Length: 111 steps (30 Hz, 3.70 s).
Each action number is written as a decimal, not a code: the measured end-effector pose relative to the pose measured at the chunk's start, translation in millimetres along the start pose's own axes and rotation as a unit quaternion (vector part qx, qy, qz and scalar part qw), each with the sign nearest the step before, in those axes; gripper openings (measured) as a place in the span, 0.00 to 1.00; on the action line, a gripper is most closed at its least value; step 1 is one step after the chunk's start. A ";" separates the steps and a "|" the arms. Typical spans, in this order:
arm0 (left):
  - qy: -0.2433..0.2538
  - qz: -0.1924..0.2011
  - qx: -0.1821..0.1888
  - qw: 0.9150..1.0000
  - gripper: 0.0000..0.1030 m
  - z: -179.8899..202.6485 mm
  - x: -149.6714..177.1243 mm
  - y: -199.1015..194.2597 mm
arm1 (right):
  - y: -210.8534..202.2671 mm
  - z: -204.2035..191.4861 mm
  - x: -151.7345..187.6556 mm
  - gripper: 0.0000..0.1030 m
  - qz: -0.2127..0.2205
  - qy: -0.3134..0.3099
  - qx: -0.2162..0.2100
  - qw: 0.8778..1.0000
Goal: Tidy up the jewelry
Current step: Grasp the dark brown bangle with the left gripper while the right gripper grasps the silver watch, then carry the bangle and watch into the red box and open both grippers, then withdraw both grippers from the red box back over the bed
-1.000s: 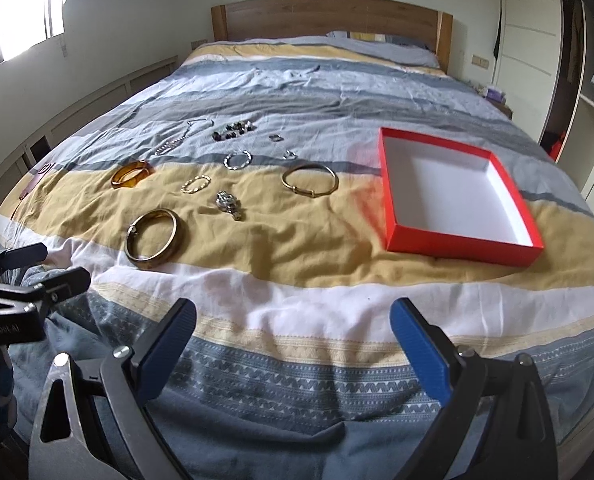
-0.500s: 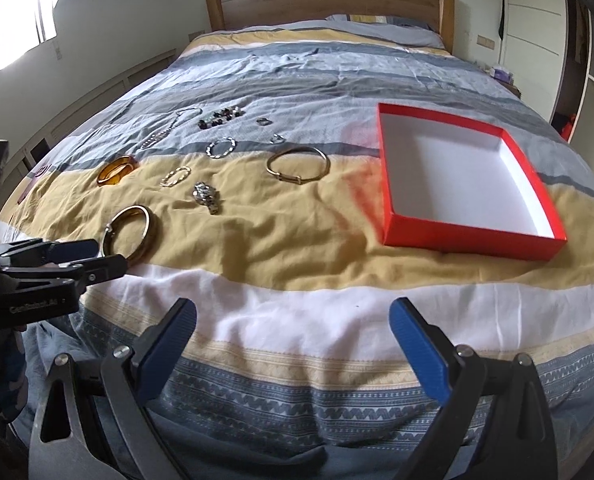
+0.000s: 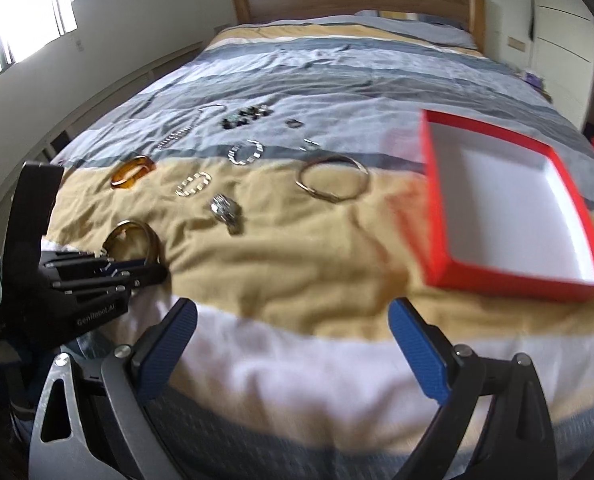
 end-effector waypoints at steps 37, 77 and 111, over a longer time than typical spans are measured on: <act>-0.010 0.073 0.050 0.996 0.08 18.2 -27.8 -85.9 | -14.4 6.5 -36.1 0.22 0.030 0.024 -0.051 0.998; 0.177 -0.067 0.152 0.970 0.10 304.7 -78.0 76.4 | -13.1 249.9 34.6 0.23 -0.046 0.092 0.101 0.990; 0.058 0.029 0.084 0.994 0.56 132.1 5.9 -75.6 | -93.1 98.4 49.3 0.42 0.031 0.149 0.087 0.984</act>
Point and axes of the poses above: each gripper's, at about its wrist camera, not at the fingertips, and y roughly the way its jaws point, z to its right, x to its underside, the point moved 5 cm from there along y, roughly the way its jaws point, and after that the axes turned 7 degrees about -y, right-handed, at the moved point
